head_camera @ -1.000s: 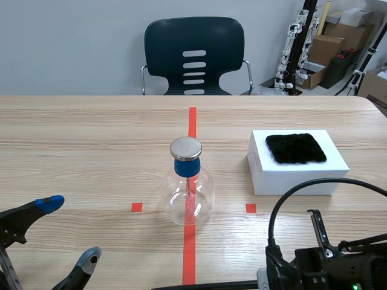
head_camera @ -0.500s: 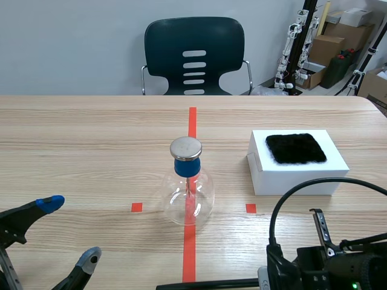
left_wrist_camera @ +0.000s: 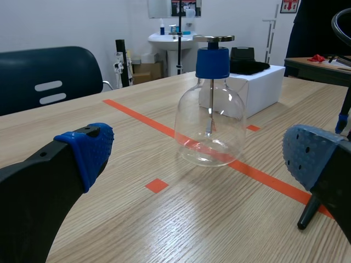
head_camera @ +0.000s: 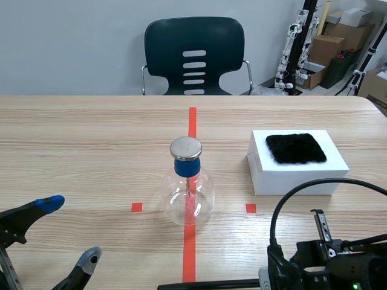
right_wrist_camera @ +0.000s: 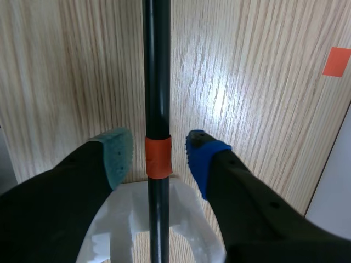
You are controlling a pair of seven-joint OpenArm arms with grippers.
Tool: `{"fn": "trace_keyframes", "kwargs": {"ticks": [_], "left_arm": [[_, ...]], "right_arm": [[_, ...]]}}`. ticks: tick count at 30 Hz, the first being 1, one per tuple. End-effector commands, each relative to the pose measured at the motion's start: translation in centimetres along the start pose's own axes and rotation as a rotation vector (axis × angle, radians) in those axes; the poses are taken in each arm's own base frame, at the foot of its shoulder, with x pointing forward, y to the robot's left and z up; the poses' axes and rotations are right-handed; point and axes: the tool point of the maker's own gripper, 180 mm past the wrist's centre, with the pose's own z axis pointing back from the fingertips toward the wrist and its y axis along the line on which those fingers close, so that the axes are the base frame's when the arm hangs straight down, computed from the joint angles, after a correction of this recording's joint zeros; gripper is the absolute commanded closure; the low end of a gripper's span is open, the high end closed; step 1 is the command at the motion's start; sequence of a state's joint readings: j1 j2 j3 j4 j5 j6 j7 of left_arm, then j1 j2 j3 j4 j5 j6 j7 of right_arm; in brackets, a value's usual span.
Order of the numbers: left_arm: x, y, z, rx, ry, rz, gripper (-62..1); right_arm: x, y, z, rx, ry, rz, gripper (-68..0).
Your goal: Do the electroscope experiment. put the rod down on the box
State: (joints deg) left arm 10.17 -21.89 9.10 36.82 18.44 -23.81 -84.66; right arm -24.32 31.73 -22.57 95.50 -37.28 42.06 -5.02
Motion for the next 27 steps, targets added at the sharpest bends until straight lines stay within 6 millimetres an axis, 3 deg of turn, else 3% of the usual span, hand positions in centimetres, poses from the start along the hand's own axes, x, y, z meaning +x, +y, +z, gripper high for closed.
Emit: {"fn": "trace_keyframes", "kwargs": {"ticks": [1,15,20,27], "left_arm": [[0.4,0.0,-0.1,0.007,-0.026,0.000,-62.3],[0.4,0.0,-0.1,0.006,-0.026,0.000,-62.3],[0.4,0.0,-0.1,0.006,-0.026,0.000,-62.3],[0.4,0.0,-0.1,0.007,-0.026,0.000,-62.3]], "right_arm": [[0.0,-0.6,0.2,-0.008,-0.003,-0.002,-30.2],[0.7,-1.6,0.8,-0.036,-0.014,0.002,-67.9],[0.9,-1.9,1.1,-0.044,-0.018,-0.008,-67.9],[3.1,-2.7,2.9,-0.067,-0.146,-0.082,-67.9]]}}
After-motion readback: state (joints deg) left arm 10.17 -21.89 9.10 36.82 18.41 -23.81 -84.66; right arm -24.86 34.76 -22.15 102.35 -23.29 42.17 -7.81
